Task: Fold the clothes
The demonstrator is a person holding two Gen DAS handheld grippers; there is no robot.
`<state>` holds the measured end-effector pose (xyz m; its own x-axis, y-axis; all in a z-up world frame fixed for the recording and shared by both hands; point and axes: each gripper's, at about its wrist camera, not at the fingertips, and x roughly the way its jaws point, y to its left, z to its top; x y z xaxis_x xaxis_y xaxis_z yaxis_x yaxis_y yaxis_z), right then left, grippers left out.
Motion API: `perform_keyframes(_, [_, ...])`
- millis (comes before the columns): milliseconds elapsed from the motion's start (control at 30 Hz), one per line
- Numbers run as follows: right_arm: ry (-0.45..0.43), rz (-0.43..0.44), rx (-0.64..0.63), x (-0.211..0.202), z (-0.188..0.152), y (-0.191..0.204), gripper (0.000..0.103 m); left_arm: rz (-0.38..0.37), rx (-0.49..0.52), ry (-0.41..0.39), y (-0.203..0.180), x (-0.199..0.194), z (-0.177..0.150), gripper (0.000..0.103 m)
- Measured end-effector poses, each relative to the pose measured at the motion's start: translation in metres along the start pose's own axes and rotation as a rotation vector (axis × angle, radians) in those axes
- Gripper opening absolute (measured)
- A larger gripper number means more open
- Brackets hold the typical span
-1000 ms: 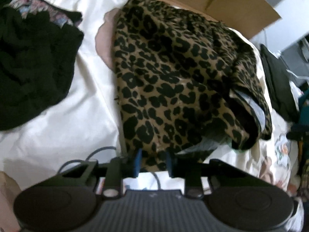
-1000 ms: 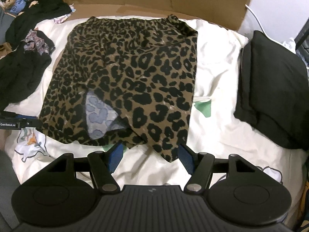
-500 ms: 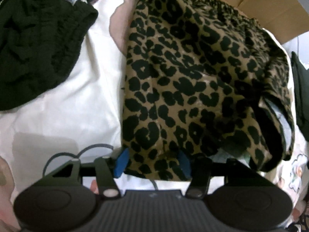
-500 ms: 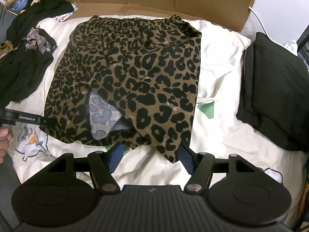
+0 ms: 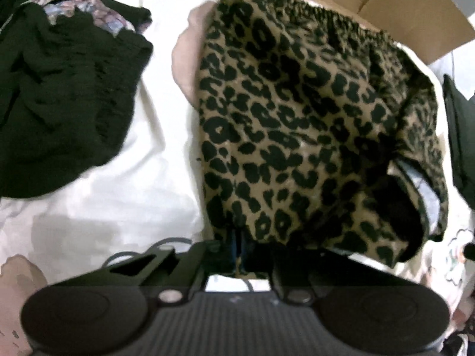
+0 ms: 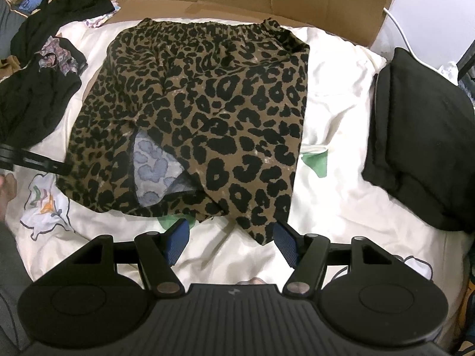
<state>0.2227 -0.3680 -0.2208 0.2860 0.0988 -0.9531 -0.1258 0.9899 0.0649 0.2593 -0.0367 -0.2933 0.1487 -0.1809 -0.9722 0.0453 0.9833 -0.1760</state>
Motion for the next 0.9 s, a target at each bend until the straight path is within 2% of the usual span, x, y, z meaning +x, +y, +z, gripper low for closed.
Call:
perform_keyframes(167, [-0.013, -0.011, 0.006, -0.004, 0.004, -0.003, 0.069, -0.006, -0.01, -0.015, 0.01, -0.016, 0.001, 0.002])
perform_keyframes(500, [-0.01, 0.007, -0.008, -0.003, 0.013, 0.008, 0.069, 0.068, -0.022, 0.018, 0.031, -0.021, 0.022, 0.001])
perform_keyframes(633, [-0.002, 0.017, -0.018, 0.0, 0.015, 0.014, 0.069, 0.05, -0.05, 0.028, 0.038, -0.015, 0.024, 0.002])
perform_keyframes(700, [0.004, 0.019, -0.025, 0.002, 0.016, 0.018, 0.069, 0.023, -0.066, 0.042, 0.04, -0.01, 0.021, 0.014])
perform_keyframes(733, [0.009, 0.017, -0.029, 0.003, 0.015, 0.02, 0.069, 0.016, -0.071, 0.051, 0.041, -0.007, 0.019, 0.016])
perform_keyframes(800, [0.021, 0.012, -0.034, 0.007, 0.013, 0.023, 0.069, -0.002, -0.074, 0.061, 0.042, 0.0, 0.015, 0.033])
perform_keyframes(900, [0.029, 0.002, -0.03, 0.009, 0.013, 0.021, 0.069, -0.019, -0.075, 0.067, 0.038, 0.009, 0.011, 0.039])
